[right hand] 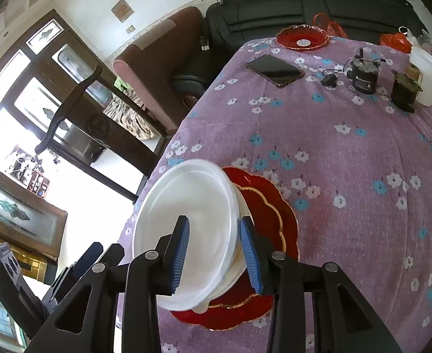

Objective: Organize plates and bowls
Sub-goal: 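Lower the white bowl into the beige pulp bowl on the red plates, then open the right gripper to release the white bowl on the stack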

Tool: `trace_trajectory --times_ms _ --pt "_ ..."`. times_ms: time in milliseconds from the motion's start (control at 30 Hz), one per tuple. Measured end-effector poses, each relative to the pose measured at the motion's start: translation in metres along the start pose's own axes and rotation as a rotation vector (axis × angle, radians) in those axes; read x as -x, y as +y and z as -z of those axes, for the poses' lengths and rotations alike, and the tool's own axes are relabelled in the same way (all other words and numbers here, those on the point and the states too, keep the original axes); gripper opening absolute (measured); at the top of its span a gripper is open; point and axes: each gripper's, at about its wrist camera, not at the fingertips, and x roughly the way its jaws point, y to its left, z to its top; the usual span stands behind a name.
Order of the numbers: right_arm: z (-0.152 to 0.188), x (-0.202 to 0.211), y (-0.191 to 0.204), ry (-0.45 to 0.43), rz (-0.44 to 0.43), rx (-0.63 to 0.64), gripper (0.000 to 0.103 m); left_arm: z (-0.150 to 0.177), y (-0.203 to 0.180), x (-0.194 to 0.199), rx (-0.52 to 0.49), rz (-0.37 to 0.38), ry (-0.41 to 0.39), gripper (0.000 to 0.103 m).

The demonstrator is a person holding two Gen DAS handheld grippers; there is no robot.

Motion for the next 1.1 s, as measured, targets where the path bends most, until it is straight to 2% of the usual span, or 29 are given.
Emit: trace_trajectory --times_ms 333,567,1100 --pt "0.014 0.009 -0.004 -0.007 -0.009 -0.007 0.039 0.01 0.004 0.007 0.007 -0.006 0.008 0.057" --pt "0.03 0.015 -0.006 -0.013 -0.01 0.005 0.04 0.018 0.006 0.016 0.015 -0.014 -0.005 0.072" --pt "0.077 0.033 0.003 -0.056 0.006 0.105 0.052 0.042 -0.005 0.03 -0.011 -0.025 -0.001 0.079"
